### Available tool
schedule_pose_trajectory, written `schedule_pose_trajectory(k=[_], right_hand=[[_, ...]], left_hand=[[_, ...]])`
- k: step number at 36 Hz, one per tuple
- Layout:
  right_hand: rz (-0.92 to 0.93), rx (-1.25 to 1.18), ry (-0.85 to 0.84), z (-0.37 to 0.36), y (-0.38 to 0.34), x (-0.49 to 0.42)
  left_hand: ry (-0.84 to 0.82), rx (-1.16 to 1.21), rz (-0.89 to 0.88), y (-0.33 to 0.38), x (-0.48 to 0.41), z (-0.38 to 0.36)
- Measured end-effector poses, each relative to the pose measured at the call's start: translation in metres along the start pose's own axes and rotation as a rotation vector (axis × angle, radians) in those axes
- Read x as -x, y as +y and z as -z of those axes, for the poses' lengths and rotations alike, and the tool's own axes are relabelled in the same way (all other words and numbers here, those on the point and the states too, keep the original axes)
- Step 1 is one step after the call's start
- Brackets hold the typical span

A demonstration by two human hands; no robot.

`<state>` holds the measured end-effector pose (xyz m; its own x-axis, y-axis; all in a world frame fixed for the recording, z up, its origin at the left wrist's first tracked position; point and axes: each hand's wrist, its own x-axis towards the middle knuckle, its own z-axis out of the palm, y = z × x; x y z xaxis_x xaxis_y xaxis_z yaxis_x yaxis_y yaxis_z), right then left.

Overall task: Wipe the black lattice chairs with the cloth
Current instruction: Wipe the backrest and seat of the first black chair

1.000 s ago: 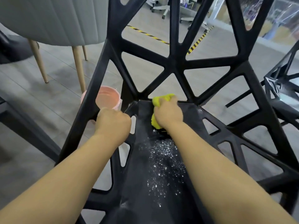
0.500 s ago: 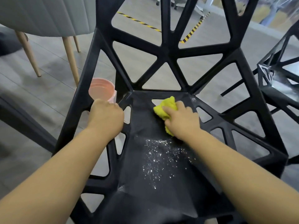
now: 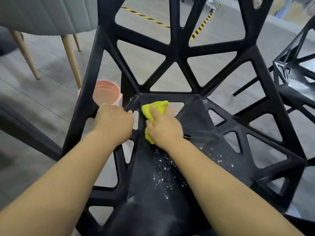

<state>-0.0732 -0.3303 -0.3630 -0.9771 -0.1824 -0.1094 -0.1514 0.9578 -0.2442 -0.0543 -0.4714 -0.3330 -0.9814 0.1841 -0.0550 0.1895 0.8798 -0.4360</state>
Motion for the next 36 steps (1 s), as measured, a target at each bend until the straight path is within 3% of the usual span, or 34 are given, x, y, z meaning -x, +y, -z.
schedule_pose_trajectory(k=[4,6,13,20,26,30,32,36], right_hand=[[0.287,0.017,-0.105,0.004,0.011,0.032],[0.295,0.030,-0.143,0.008,0.031,0.044],[-0.276,0.127,0.077,0.041,0.128,0.018],[-0.443,0.085,0.134,0.034,0.113,-0.006],[-0.018,0.008,-0.062,0.012,0.028,0.010],[0.165,-0.025,-0.141,0.014,0.029,0.022],[0.107,0.011,-0.143,0.020,0.048,0.019],[-0.234,0.032,-0.029,0.034,0.089,0.007]], left_hand=[[-0.008,0.019,-0.005,-0.002,0.000,0.001],[-0.039,0.029,0.015,-0.001,-0.001,0.000],[-0.105,0.107,0.135,0.004,-0.014,-0.001],[-0.129,0.139,0.143,0.012,-0.044,0.011],[-0.091,0.136,0.117,0.014,-0.055,0.010],[-0.074,0.131,0.083,0.012,-0.053,0.007],[-0.046,0.103,0.060,0.010,-0.051,0.005],[-0.021,0.026,-0.066,0.005,-0.041,0.006]])
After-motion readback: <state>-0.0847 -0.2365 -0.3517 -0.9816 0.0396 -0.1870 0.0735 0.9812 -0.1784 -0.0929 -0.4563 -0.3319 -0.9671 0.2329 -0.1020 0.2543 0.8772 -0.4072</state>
